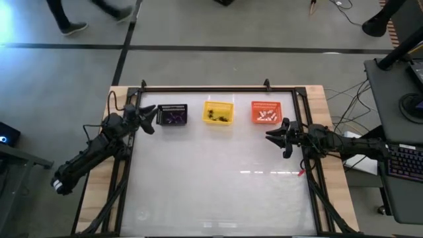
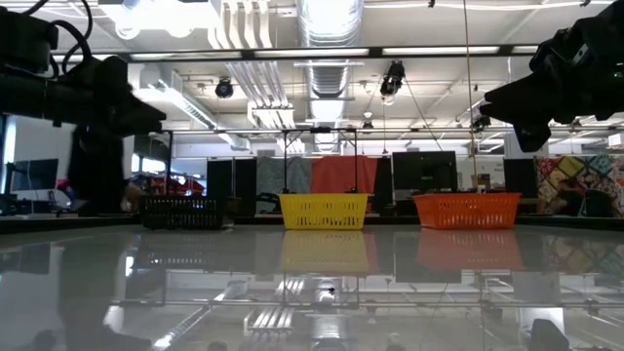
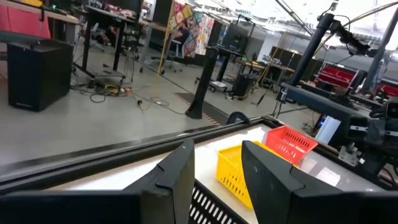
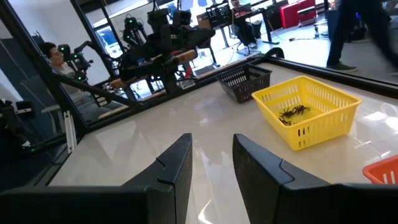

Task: Sort Halloween decoration
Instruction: Return to Home Position

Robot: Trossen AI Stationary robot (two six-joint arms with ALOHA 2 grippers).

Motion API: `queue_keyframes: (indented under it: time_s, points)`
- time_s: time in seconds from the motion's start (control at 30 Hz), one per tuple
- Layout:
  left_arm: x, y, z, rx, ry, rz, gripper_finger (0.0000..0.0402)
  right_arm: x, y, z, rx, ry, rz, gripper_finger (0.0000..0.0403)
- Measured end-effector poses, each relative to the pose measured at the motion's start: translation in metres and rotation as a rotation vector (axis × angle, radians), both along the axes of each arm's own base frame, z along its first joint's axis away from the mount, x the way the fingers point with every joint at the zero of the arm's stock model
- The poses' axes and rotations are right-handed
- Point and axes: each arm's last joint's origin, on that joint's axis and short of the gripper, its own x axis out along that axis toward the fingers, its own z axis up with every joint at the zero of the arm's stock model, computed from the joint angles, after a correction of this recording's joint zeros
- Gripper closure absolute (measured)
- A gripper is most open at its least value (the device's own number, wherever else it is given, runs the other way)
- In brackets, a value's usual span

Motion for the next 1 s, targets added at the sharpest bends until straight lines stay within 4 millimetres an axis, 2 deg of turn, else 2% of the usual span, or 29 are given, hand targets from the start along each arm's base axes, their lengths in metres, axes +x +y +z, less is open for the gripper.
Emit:
queue_keyframes:
  time_s: [0.57,1.0]
  points:
    - [0.001,0.001,-0.003,0.001,-0.001,-0.001,0.0286,0.0,0.0,0.0,0.0,0.001,0.0,0.0296]
    - [0.001,0.001,-0.003,0.001,-0.001,-0.001,0.0286,-0.006,0.001,0.012,-0.017,-0.142,-0.001,0.0296]
